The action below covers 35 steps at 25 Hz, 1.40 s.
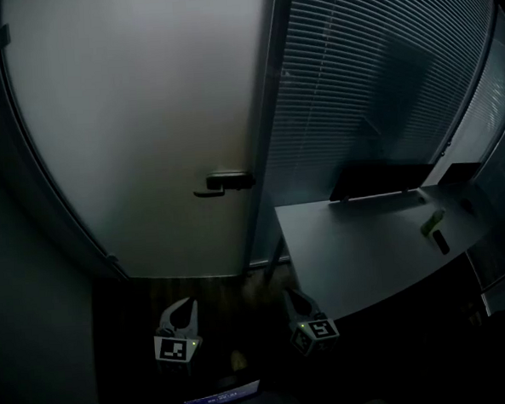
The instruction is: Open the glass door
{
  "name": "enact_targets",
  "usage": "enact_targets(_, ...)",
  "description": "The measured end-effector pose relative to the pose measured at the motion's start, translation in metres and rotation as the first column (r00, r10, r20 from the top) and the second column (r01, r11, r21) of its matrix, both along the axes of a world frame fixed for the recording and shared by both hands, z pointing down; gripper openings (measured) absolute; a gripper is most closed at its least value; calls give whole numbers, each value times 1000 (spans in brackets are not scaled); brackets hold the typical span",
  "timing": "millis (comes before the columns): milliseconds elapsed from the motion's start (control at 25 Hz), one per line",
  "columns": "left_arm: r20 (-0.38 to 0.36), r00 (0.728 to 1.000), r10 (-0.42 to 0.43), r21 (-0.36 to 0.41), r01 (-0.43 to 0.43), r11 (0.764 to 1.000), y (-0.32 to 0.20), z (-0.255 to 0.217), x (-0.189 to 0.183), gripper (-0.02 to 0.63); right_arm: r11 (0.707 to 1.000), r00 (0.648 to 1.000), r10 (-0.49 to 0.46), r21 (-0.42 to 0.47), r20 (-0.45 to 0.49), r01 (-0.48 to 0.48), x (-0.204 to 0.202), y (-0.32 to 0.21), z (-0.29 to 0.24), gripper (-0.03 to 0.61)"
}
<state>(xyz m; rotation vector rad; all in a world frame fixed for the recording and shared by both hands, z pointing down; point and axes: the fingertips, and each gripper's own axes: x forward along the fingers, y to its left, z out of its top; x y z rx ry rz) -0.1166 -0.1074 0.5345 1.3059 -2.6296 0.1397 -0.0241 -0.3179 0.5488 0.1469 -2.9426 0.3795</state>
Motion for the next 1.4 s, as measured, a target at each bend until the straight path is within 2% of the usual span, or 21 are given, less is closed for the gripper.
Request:
enact_targets(400,-3,1000,-27,-4,27,1000,-39,2,-38,3,999,999,-44,6,8,44,-43,-37,2,2)
enact_targets(800,4,1000,-21,-17,21,1000,-60,2,-77,3,999,999,-35,1,-8,35,-72,-62,6,2)
enact_targets(1200,29,1000,11,-19,-10,1000,-90,0,-140,3,999,999,45,4,-15,-45,-110,-98,19,2)
enact_targets(1400,38,999,37,-51,-35,998,-102,-2,-170,3,998,998,66,-15,3,-66,-138,-102,7,2)
